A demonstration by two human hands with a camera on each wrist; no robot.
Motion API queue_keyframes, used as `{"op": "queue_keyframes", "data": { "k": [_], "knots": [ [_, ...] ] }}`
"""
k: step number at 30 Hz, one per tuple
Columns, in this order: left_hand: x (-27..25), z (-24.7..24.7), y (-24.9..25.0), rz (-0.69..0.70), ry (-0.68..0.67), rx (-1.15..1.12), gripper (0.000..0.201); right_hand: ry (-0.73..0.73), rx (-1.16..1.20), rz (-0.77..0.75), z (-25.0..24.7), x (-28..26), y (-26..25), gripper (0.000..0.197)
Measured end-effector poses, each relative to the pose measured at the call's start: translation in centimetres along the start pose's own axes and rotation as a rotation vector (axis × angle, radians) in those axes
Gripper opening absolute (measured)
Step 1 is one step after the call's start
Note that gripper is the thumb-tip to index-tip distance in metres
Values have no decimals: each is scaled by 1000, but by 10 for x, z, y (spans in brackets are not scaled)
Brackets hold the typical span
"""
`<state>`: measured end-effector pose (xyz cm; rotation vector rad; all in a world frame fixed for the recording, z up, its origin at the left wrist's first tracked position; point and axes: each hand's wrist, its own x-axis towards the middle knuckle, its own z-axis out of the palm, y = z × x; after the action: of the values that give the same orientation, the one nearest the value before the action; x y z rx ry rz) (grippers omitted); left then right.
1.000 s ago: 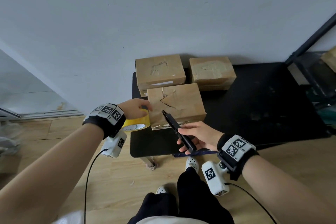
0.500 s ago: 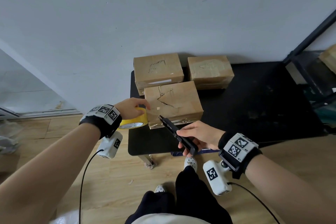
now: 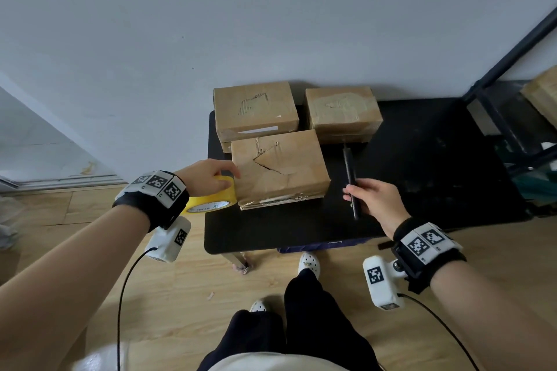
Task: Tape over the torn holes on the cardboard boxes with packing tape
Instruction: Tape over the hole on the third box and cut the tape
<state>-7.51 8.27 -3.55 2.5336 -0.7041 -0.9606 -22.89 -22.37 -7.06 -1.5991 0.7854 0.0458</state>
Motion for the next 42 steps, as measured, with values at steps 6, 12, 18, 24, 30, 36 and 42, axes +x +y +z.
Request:
{"op": "queue_keyframes", "data": {
  "k": [6, 12, 18, 24, 30, 36, 42],
  "knots": [
    [-3, -1, 4, -9, 5, 7, 29, 132, -585, 50, 13, 31, 25, 23],
    [-8, -3, 8, -43, -8, 2, 30, 114, -824, 139, 36, 54, 39, 28],
    [-11, -2, 8, -59, 3, -14, 30, 93, -871, 121, 41, 61, 48, 37],
    [-11, 0, 6, -69, 7, -21, 29, 445, -585, -439, 45, 49, 17, 23],
    [-11, 3, 3, -86, 3, -21, 31, -1, -840, -1066, 98, 18, -8, 32],
    [-21, 6, -7, -69, 10, -16, 29, -451, -1086, -1037, 120, 15, 17, 53],
    [-34, 13, -13, -74, 36, -44, 28, -427, -1167, -1049, 129, 1, 27, 63]
  ]
}}
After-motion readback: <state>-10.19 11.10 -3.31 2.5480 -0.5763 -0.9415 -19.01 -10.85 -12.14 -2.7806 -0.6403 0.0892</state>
